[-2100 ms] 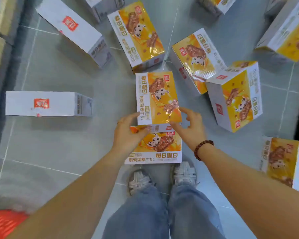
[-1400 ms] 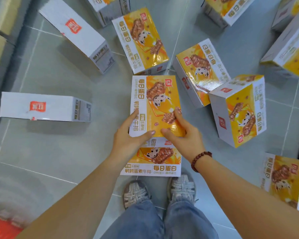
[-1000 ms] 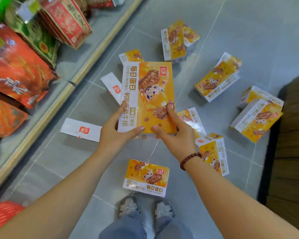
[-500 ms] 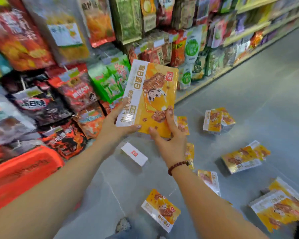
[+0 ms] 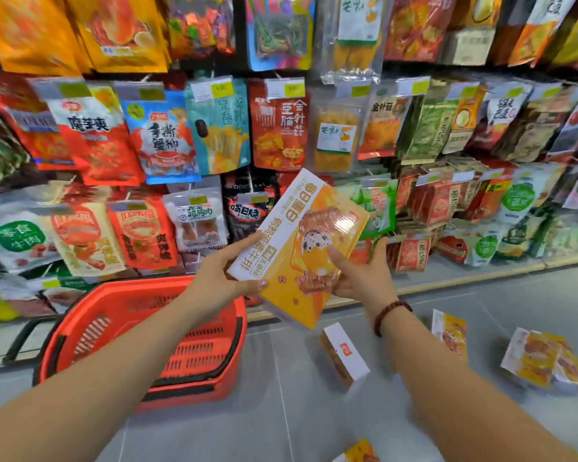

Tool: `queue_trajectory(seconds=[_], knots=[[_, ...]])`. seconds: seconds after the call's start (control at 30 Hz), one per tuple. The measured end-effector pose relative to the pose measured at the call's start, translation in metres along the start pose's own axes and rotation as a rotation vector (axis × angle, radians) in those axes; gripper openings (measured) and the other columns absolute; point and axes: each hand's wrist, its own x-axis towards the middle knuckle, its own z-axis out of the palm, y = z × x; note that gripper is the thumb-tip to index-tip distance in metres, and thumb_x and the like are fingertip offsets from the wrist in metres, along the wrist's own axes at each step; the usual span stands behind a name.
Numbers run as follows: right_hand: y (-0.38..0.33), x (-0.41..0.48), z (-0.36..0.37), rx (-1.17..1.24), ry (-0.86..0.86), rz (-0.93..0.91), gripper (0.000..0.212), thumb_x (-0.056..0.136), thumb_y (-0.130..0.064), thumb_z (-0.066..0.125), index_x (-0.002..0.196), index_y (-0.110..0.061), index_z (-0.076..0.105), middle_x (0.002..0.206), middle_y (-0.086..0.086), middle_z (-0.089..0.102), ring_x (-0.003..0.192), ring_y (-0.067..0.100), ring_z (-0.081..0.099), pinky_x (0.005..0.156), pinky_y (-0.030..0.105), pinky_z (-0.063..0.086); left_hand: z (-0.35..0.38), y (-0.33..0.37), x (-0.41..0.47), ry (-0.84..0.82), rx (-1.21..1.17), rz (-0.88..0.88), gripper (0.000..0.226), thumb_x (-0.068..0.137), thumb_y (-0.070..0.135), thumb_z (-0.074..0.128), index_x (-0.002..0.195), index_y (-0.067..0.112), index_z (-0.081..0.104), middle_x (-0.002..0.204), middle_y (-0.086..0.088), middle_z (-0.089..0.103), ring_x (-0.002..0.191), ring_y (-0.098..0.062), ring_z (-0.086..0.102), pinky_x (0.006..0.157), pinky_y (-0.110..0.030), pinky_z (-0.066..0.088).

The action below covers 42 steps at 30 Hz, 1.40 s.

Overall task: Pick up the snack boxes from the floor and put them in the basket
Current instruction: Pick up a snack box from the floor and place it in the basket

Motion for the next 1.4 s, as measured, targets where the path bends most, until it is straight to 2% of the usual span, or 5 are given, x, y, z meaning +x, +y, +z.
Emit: queue_trajectory(seconds=[0.17,0.53,1.03,1.2,1.4], knots=[[0.0,0.02,0.117,-0.317,-0.019,0.012,0.147,0.037,-0.081,0.071,0.146,-0.028,-0.011,0.127,-0.007,0.053,0.113,0.023,0.055,0.086,0.053,0.052,-0.115,-0.018,-0.031,0.042,0.005,-0.055,0.073,0.071,-0.001,0.076,0.121,0.046,0.054,0.129,0.018,0.054,0.116,-0.008,0.055,0.085,-0.026,0.052],[-0.034,0.039,0.269,-0.348,-0.213,0.001,0.098,0.065,-0.018,0.085,0.138,-0.022,0.02,0.102,-0.008,0.054,0.087,0.015,0.059,0.055,0.039,0.057,-0.27,-0.018,-0.051,0.136,0.137,-0.074,0.072,0.073,0.007,0.077,0.128,0.043,0.05,0.135,0.027,0.043,0.12,0.009,0.042,0.102,-0.029,0.042],[-0.013,0.158,0.415,-0.453,-0.142,-0.019,0.072,0.055,-0.042,0.088,0.094,-0.012,0.035,0.087,0.002,0.05,0.079,0.02,0.054,0.059,0.037,0.048,-0.4,-0.07,0.065,0.775,0.397,-0.006,0.05,0.076,0.022,0.075,0.12,0.032,0.054,0.151,-0.001,0.027,0.142,-0.01,0.014,0.108,-0.031,0.018],[0.019,0.161,0.462,-0.574,-0.213,-0.03,0.097,0.06,-0.052,0.082,0.135,-0.013,0.034,0.131,0.008,0.05,0.114,0.03,0.053,0.085,0.039,0.046,-0.435,-0.115,0.083,1.024,0.284,-0.085,0.052,0.069,0.014,0.08,0.109,0.023,0.047,0.125,-0.013,0.043,0.091,0.023,0.045,0.076,-0.009,0.044],[0.091,0.15,0.507,-0.537,-0.183,0.112,0.079,0.042,-0.067,0.079,0.11,-0.036,0.056,0.104,-0.01,0.068,0.096,0.015,0.064,0.088,0.042,0.05,-0.486,-0.194,0.083,0.898,0.197,-0.287,0.037,0.068,0.025,0.081,0.094,0.04,0.06,0.112,-0.009,0.057,0.097,-0.021,0.057,0.089,-0.041,0.049]])
